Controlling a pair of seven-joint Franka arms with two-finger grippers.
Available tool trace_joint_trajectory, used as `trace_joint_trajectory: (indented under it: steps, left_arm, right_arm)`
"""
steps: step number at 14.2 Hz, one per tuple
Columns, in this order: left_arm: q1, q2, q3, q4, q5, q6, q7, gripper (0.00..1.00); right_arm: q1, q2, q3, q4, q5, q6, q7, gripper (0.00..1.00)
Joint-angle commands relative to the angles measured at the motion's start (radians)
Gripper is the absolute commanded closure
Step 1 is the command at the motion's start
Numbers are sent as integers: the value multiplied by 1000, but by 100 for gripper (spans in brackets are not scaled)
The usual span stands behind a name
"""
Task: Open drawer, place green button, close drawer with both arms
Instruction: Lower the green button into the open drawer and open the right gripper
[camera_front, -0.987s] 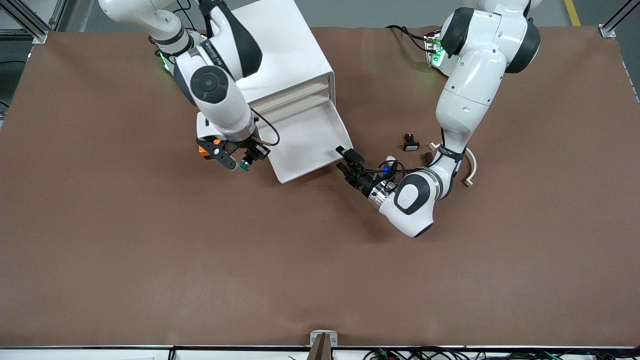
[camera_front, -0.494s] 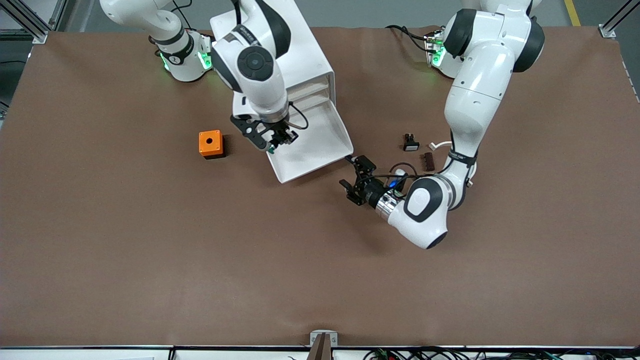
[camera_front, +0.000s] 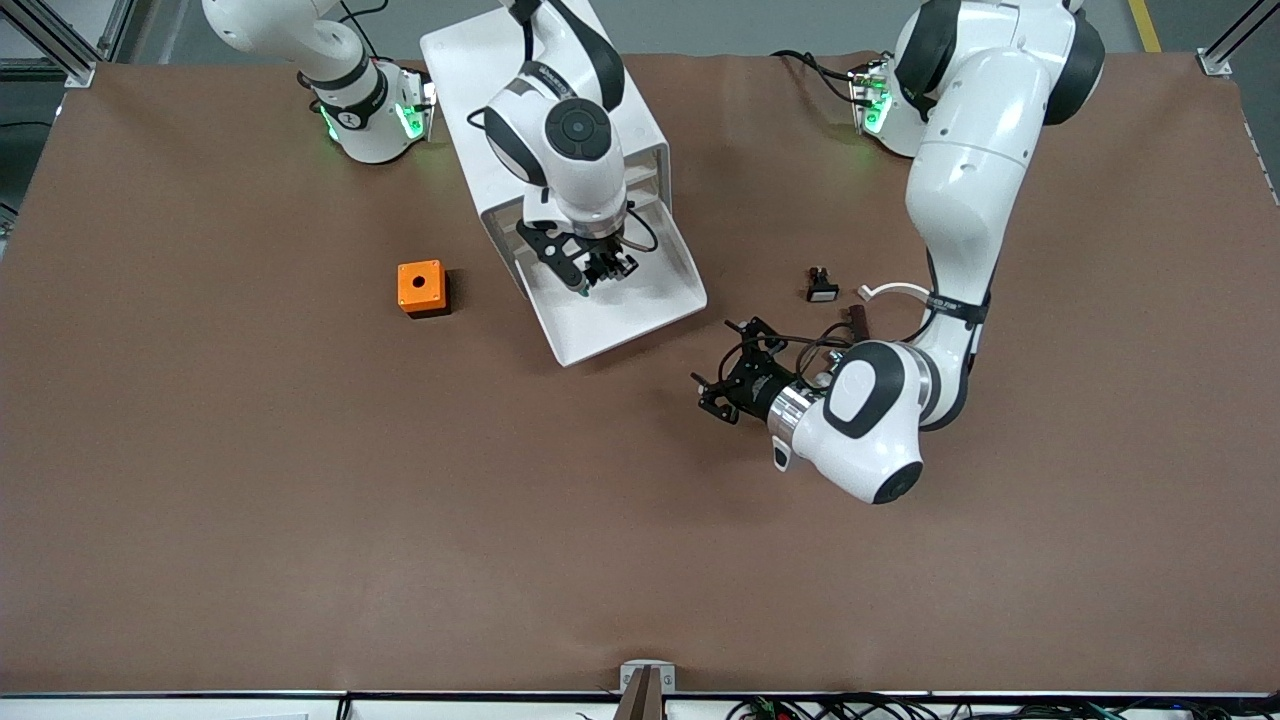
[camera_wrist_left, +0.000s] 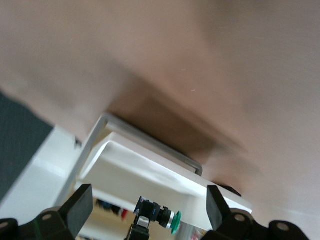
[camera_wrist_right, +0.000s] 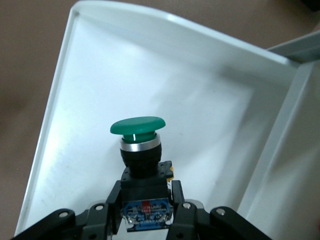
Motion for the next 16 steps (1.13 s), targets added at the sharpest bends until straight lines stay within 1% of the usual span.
trace_joint_trajectory:
  steps: [1,3,6,7,8,9,13,16]
  left_arm:
    - [-44,-76,9,-21,127,112,156,0]
    - [-75,-89,11,-24,228,217,224,0]
    - [-138,-95,6,-30,425,374,229,0]
    - [-158,-95,6,-31,489,402,225,0]
    - [-168,-93,6,-33,526,414,225,0]
    - [-172,-93,5,-39,543,428,225,0]
    - [-178,-95,9,-39,548,445,227,0]
    - [-195,-92,5,-39,635,459,221,0]
  right_arm:
    - [28,69,-9,70,16,-3,31,100]
    - [50,95,-10,84,34,3,32,100]
    - [51,106,-10,84,39,14,32,100]
    - [53,109,-10,87,45,15,32,100]
    - [53,112,-10,91,47,14,32,100]
    - [54,115,-10,96,47,15,32,100]
    - [60,146,-10,124,47,15,32,100]
    - [60,169,-10,150,47,21,32,100]
